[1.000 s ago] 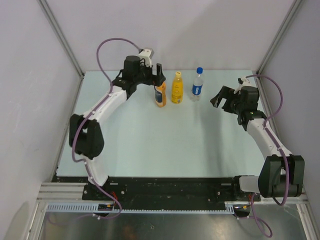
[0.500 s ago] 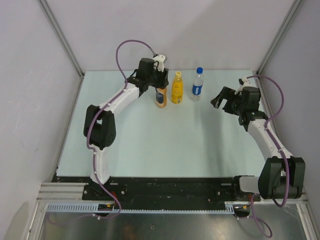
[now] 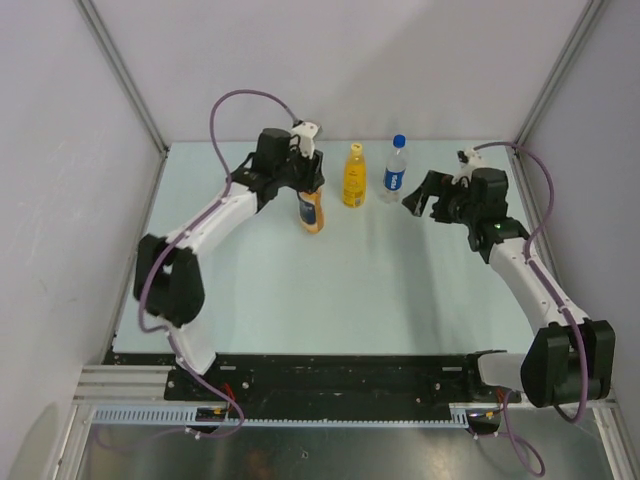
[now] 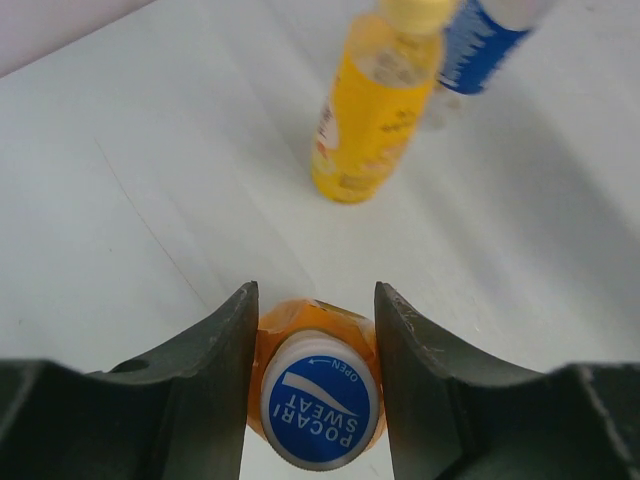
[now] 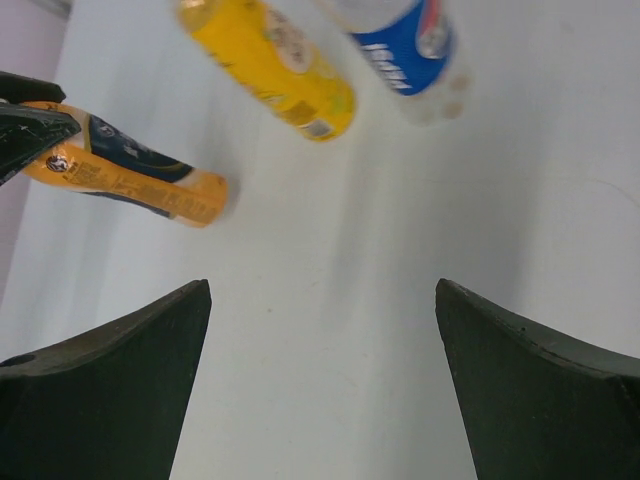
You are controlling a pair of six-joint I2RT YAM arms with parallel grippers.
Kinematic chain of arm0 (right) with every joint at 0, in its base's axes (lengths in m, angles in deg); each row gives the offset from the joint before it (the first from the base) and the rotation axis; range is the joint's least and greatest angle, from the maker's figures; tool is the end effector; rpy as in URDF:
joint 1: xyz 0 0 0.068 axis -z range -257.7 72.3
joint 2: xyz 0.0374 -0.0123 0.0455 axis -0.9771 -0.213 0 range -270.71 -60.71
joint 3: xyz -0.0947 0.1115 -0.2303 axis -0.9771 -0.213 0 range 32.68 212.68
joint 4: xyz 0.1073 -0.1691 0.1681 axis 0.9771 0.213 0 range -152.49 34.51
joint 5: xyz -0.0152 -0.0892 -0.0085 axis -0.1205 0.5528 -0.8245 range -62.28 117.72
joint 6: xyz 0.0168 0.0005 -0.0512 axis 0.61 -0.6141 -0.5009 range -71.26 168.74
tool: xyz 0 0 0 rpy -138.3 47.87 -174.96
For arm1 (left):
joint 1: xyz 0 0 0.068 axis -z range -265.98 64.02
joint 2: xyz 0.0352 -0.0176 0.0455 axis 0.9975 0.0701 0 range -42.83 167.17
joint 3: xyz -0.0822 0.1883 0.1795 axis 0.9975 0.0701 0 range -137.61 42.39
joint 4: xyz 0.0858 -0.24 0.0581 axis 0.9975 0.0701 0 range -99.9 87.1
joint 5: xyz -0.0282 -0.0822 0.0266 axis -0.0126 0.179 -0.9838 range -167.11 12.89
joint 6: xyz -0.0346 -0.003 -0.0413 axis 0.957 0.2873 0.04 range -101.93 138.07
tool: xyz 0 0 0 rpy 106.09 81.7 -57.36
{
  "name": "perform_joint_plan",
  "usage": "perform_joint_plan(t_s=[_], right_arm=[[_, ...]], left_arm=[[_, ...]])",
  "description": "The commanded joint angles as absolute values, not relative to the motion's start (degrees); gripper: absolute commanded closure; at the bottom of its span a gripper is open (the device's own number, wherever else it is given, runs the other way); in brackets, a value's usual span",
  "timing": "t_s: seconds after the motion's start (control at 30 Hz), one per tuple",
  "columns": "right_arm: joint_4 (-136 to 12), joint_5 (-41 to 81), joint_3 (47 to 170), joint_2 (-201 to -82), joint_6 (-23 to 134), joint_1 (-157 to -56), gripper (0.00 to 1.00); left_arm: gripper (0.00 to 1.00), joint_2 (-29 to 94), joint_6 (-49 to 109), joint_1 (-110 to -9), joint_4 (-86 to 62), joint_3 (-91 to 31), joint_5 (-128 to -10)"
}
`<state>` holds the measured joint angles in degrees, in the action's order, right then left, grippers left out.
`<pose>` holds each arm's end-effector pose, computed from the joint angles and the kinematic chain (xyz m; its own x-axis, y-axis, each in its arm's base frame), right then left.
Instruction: Unscrew the bottle caps
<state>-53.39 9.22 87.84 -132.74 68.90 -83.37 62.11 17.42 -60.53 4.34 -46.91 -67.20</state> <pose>0.2847 0.0397 0.3038 -0.5391 0.2749 -0.7961 -0.2043 0.8743 0.4403 0.3899 -0.1924 0.3060 -0.4435 0.2233 -0.8680 0.5630 0.8229 -0.0760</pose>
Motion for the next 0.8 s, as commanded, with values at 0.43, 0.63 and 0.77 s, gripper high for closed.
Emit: perform_joint_plan(t_s=[0.43, 0.63, 0.77], right_arm=[[-66.16, -10.43, 96.56, -134.17, 61.5, -109.22, 0.01], [-64.46, -10.71, 98.89, -136.74, 58.73, -114.68, 0.01], [-62.88, -9.39, 99.36, -138.06, 56.94, -116.59, 0.01]], left_arm=[[0.6, 30.7, 27.94, -59.77, 4.17, -29.53, -32.72], [0.6, 30.31, 29.19, -59.07, 4.1, -30.43, -28.01], [0.6, 30.43, 29.82, -58.25, 4.11, -31.55, -26.48]])
